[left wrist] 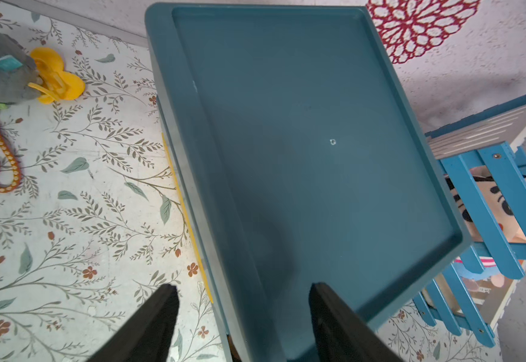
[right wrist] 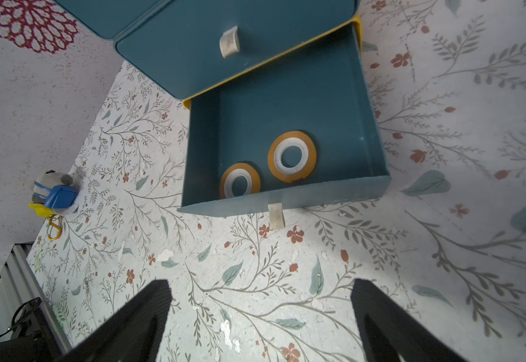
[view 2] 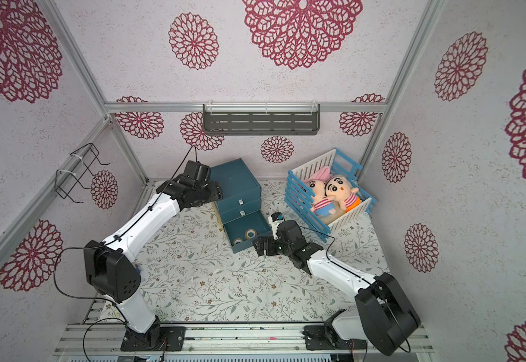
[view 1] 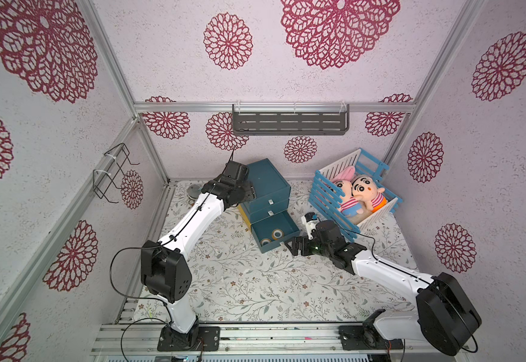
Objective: Place the transparent tape into the drawer according to color
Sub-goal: Place the tape in the drawer, then close the drawer in the storage box.
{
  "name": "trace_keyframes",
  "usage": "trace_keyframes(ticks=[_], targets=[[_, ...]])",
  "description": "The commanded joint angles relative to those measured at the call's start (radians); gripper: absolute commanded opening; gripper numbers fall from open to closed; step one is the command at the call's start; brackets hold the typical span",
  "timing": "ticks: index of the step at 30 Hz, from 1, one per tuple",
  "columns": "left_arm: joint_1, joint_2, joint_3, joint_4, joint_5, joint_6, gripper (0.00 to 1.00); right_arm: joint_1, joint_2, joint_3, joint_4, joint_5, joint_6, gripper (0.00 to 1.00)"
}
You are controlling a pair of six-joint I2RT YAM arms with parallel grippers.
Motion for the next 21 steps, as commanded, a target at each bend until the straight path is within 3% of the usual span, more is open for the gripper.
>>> trace_keyframes(ticks=[1, 13, 21], targets=[[0.010, 0.005, 0.017, 0.012, 0.014, 0.000, 0.66, 0.003, 0.013, -0.005, 0.060, 0.017, -0.026, 0.90], [0.014, 0.045, 0.027, 0.012, 0.030, 0.001, 0.52, 0.048, 0.127, -0.016, 0.170, 0.046, -0.044, 0.68], [0.017, 0.054, 0.029, 0.006, 0.041, 0.005, 0.49, 0.090, 0.216, 0.008, 0.234, 0.103, -0.052, 0.56]])
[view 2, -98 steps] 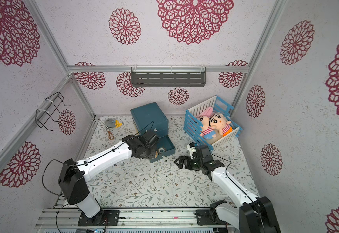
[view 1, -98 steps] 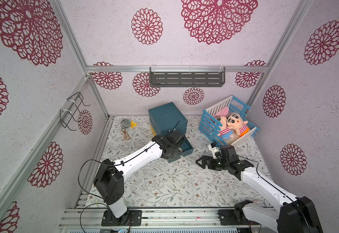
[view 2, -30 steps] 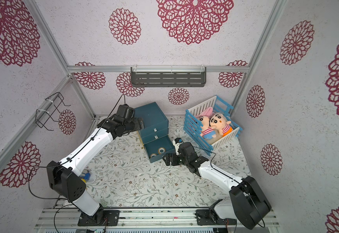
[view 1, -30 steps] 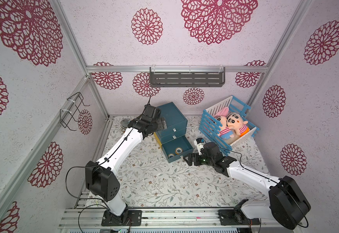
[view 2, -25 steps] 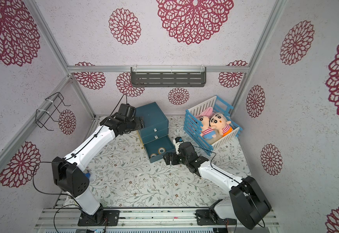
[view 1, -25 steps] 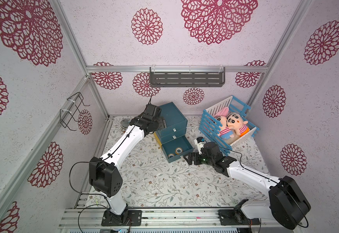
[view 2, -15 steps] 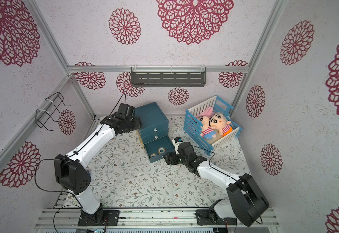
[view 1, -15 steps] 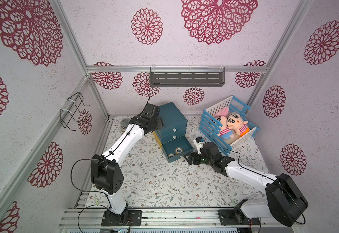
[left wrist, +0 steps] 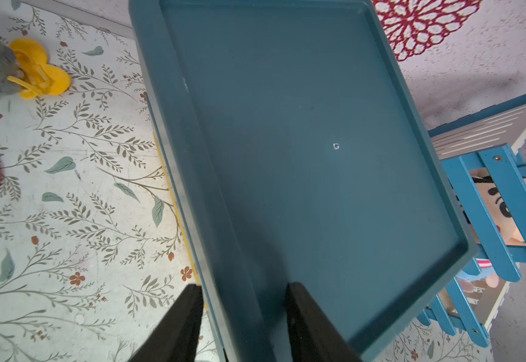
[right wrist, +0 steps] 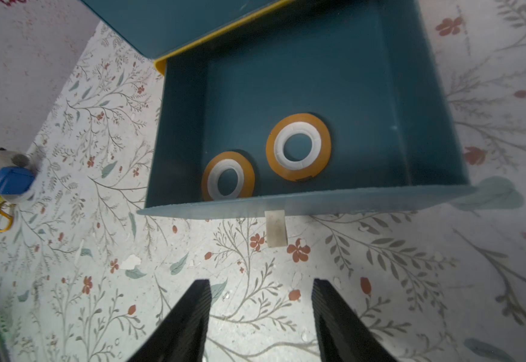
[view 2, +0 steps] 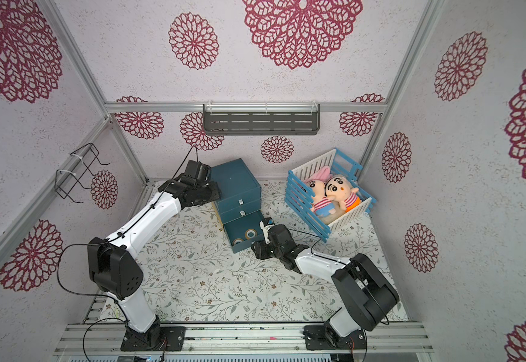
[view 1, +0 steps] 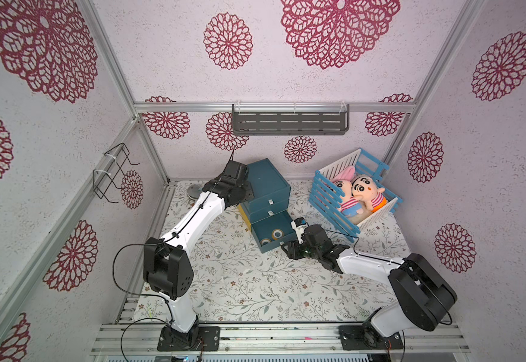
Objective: Place the transparent tape into the drawer according to color
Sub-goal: Close the drawer in the storage box.
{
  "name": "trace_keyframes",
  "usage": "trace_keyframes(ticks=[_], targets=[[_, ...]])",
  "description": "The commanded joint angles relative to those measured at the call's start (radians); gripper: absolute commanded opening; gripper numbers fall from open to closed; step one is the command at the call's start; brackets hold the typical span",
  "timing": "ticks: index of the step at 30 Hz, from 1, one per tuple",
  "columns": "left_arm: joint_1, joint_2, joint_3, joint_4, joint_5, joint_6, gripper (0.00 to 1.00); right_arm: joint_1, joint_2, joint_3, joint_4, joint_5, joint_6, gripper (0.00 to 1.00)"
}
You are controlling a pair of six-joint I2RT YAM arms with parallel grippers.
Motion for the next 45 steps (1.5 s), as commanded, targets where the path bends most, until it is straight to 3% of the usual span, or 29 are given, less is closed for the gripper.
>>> trace_keyframes(ticks=[1, 18, 45], targets=[[0.012, 0.025, 0.019, -0.012, 0.012, 0.012, 0.49, 0.023, 0.024, 0.025, 0.068, 0.058, -0.019, 0.56], [0.019, 0.022, 0.025, -0.032, 0.033, 0.022, 0.48, 0.061, 0.104, 0.042, 0.197, 0.190, -0.020, 0.56], [0.019, 0.017, 0.023, -0.043, 0.062, 0.039, 0.47, 0.068, 0.232, 0.165, 0.319, 0.257, -0.061, 0.56]])
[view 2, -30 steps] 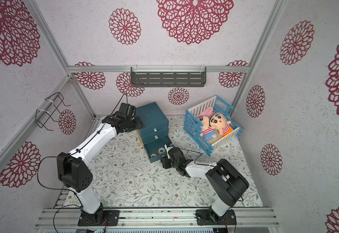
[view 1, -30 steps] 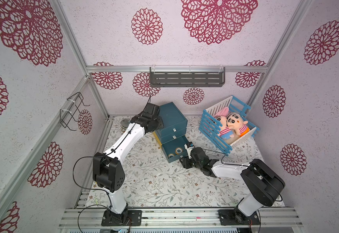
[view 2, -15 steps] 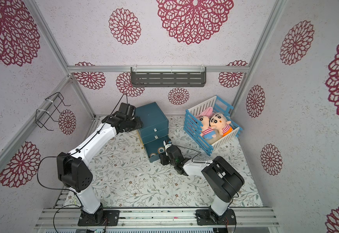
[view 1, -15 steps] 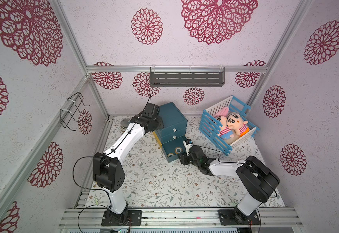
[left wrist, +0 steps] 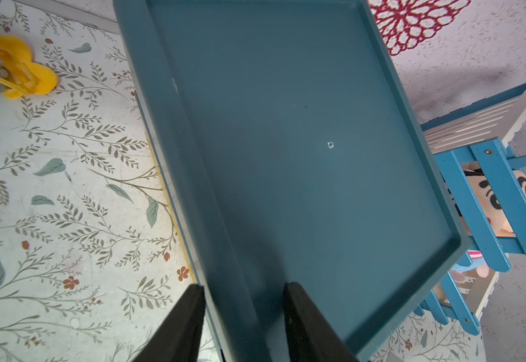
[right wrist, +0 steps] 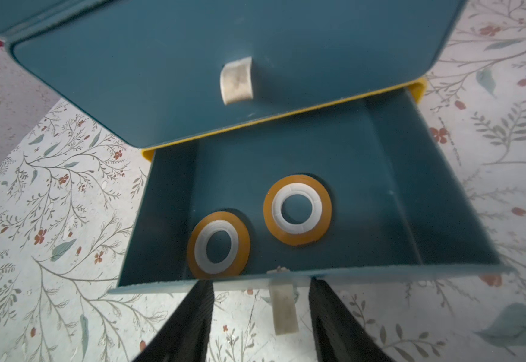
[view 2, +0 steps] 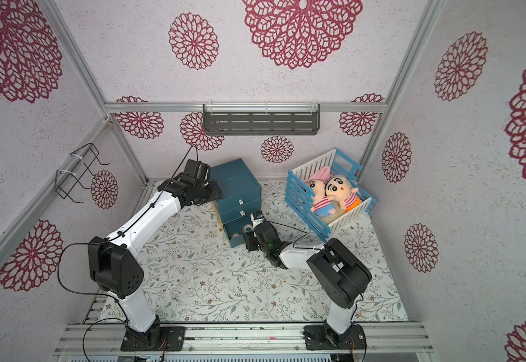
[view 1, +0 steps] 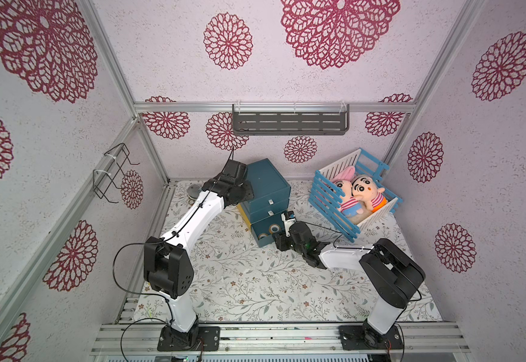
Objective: Place the transparent tape into the drawer according to color
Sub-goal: Close the drawer in the storage box.
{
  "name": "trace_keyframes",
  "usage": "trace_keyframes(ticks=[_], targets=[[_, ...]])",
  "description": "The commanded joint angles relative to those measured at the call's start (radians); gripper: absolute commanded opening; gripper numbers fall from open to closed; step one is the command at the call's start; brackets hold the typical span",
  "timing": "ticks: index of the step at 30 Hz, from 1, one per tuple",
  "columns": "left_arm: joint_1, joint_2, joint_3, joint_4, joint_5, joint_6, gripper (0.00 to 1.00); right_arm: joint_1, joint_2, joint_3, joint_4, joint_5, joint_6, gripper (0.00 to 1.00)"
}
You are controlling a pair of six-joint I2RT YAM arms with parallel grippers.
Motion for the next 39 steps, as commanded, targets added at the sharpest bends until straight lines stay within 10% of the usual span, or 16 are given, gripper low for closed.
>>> trace_keyframes(ticks=[1, 39], targets=[[0.008, 0.011, 0.011, -0.039, 0.015, 0.019, 0.47, 0.006, 0.024, 0.042, 0.077, 0.032, -0.039, 0.56], [0.010, 0.008, 0.009, -0.039, 0.036, 0.027, 0.46, 0.022, 0.185, 0.094, 0.272, 0.120, -0.095, 0.56]])
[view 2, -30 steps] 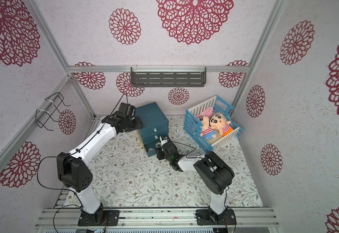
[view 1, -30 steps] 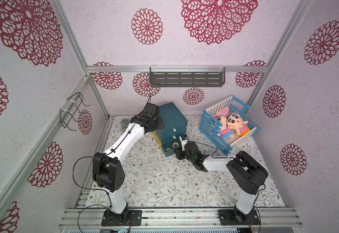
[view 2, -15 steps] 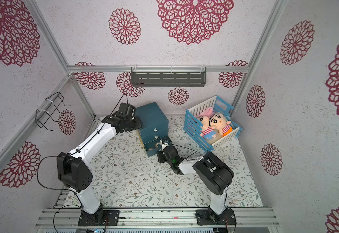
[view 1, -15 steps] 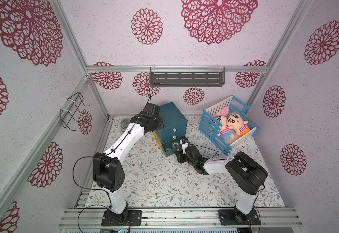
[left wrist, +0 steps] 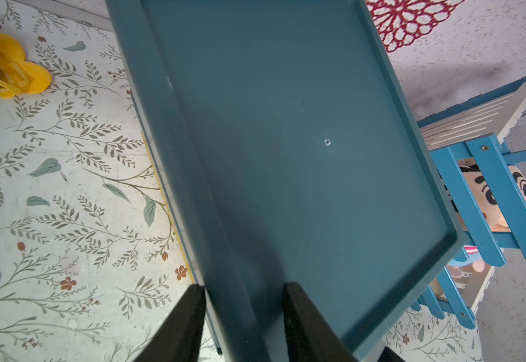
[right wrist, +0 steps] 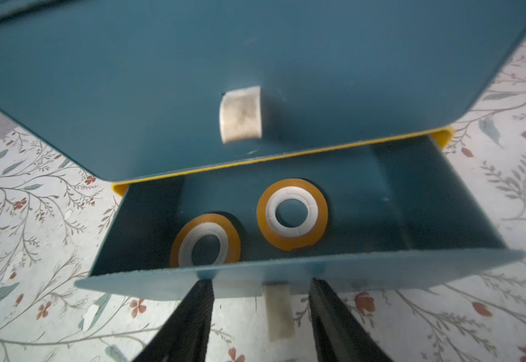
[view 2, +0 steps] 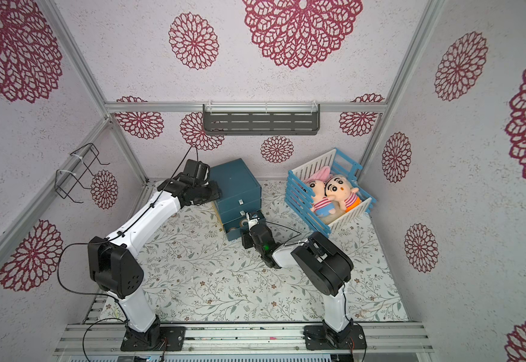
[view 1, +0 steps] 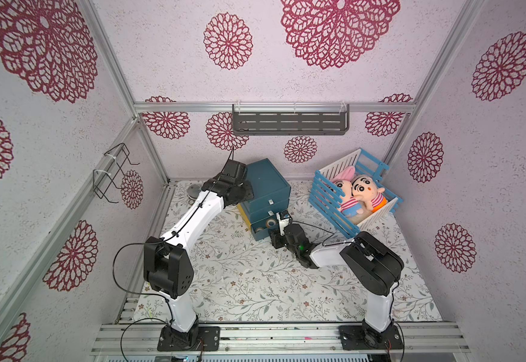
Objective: Place the transparent tape into the drawer according to color
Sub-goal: Close the drawer in the storage box.
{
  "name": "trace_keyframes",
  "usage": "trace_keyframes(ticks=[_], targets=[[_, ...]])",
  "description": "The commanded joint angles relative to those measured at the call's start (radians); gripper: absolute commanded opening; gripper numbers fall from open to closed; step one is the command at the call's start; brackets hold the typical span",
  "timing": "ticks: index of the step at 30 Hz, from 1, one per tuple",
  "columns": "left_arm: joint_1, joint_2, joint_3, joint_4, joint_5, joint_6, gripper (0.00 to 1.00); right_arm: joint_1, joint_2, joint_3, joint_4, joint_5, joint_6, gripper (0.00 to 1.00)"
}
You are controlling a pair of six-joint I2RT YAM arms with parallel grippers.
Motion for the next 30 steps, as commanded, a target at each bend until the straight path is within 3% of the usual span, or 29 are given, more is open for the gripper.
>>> trace_keyframes(ticks=[1, 30], targets=[[0.007, 0.008, 0.009, -0.039, 0.015, 0.022, 0.46, 0.005, 0.022, 0.056, 0.058, 0.033, -0.027, 0.56], [0.008, -0.013, -0.007, -0.045, 0.024, 0.031, 0.46, 0.003, 0.160, 0.210, 0.075, 0.062, -0.052, 0.57]])
